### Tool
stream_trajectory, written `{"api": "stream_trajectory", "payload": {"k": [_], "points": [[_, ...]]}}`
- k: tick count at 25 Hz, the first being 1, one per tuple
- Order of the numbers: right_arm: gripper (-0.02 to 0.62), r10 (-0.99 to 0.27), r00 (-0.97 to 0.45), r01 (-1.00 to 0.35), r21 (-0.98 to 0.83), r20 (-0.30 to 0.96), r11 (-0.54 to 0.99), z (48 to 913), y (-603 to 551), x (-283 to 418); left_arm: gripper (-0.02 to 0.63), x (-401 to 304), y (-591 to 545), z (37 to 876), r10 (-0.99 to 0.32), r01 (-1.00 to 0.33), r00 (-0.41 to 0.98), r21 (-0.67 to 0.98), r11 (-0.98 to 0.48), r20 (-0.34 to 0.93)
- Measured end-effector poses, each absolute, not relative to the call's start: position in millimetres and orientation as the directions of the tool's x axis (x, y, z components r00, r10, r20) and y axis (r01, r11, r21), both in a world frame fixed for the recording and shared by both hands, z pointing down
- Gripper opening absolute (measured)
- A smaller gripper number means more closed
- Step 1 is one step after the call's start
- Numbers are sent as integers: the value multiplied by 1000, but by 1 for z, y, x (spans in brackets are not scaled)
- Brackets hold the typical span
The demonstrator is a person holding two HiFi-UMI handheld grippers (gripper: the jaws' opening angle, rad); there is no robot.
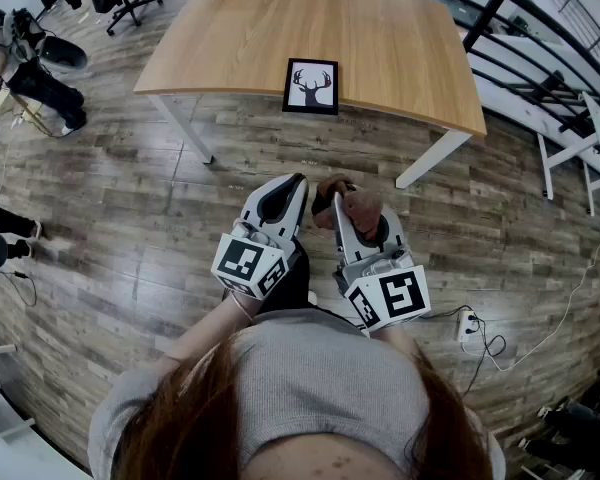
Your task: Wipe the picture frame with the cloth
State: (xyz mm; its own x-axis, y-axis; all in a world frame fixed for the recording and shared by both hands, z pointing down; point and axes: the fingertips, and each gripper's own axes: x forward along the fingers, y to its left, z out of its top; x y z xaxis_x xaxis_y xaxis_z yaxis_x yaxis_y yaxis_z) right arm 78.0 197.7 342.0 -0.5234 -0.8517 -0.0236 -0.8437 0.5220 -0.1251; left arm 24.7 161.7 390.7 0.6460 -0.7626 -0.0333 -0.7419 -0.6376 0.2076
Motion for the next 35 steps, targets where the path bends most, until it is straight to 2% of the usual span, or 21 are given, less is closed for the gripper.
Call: {"api": "stream_trajectory", "payload": {"k": [19,26,30,35], "points": [[46,-884,-466,-877,-119,-21,465,336,-68,70,9,8,-108,374,-738,-723,674,163,-671,-48],[46,-908,-417,-901,-118,-24,417,341,-128,60,9,2,-172,378,-701,-687,711,166,-708,-45],[46,-907,-420,-903,-95,-1,419,345,-140,55,9,-3,-185,384,-699,-684,715,181,-706,-23],[46,-915,-403,-910,-102,-18,403,341,-158,63,12,-10,-204,404,-693,-689,717,225,-689,71]]}}
